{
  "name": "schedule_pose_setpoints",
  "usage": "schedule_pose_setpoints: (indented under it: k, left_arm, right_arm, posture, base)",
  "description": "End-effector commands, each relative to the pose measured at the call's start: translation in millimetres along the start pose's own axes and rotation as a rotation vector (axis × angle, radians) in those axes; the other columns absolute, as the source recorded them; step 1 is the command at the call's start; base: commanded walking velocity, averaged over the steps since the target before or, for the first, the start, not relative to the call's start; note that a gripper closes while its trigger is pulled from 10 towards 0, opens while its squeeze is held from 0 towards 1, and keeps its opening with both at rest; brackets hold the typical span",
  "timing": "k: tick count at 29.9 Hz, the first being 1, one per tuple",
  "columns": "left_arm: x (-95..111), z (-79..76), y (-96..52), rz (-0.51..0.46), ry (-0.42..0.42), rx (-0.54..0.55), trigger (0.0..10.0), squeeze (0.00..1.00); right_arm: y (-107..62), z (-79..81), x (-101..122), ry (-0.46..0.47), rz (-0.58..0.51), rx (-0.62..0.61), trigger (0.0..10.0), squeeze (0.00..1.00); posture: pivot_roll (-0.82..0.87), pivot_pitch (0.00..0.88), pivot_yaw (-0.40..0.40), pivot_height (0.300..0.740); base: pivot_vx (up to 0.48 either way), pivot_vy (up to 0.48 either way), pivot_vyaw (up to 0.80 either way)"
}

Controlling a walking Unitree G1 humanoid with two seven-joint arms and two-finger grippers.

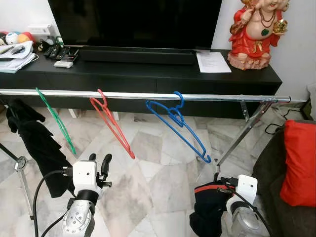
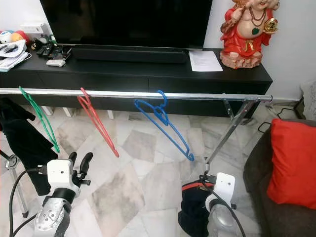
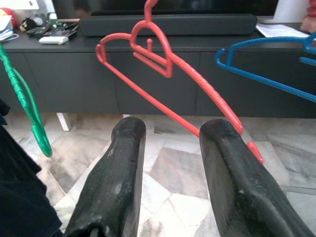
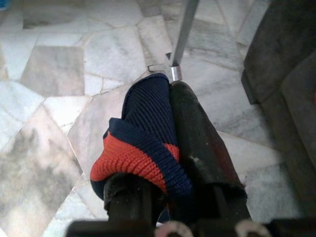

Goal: Hang hanger

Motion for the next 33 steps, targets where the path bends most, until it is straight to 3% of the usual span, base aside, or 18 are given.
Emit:
schedule_pose_setpoints:
  k: [1, 12, 17, 24, 33]
  left_arm:
    - [2, 0.3, -0.9, 0.003, 0.003, 0.001, 10.0, 0.0]
    - [10, 0.4, -0.8, -0.023, -0.025, -0.001, 10.0, 0.0]
    - [27, 1.9, 0.1, -0.094, -0.03, 0.009, 10.0, 0.0]
    - [36, 1.4, 0.5, -0.113, -0.01, 0.009, 10.0, 0.0]
    - [49, -1.7, 15.4, -0.112, 0.014, 0.012, 10.0, 0.0]
  right_arm:
    - [-0.8, 5.9, -2, -0.014, 0.001, 0.024, 10.0, 0.0]
    - [-1.4, 7.9, -3, -0.023, 0.002, 0.032, 10.0, 0.0]
    - [-2.4, 7.1, -5, -0.03, 0.005, 0.032, 10.0, 0.0]
    - [-3.2, 7.6, -7, -0.032, 0.009, 0.036, 10.0, 0.0]
    - [-4.1, 8.6, -10, -0.042, 0.016, 0.042, 10.0, 0.0]
  posture:
    - [0.02, 0.156, -0.013, 0.74]
    - [0.02, 0.158, -0.016, 0.74]
    - [0.03, 0.159, -0.018, 0.74]
    - [0.03, 0.162, -0.018, 0.74]
    - [0.03, 0.164, -0.018, 0.74]
  base:
    - [0.285, 0.0, 0.0]
    - [0.3, 0.0, 0.0]
    - [0.0, 0.0, 0.0]
    - [0.0, 0.0, 0.0]
    - [0.0, 0.0, 0.0]
Point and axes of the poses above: a point about 5 cm out from each wrist's last joint towards the gripper, its own y axis pointing out of the wrist towards the gripper, its own x axis along the axis of the wrist's last joint, z = x × y, the point moved 5 cm from there along y, pointing out of the wrist towards the gripper, and after that the axes turned 6 degrees about y, right-handed, at the moved point
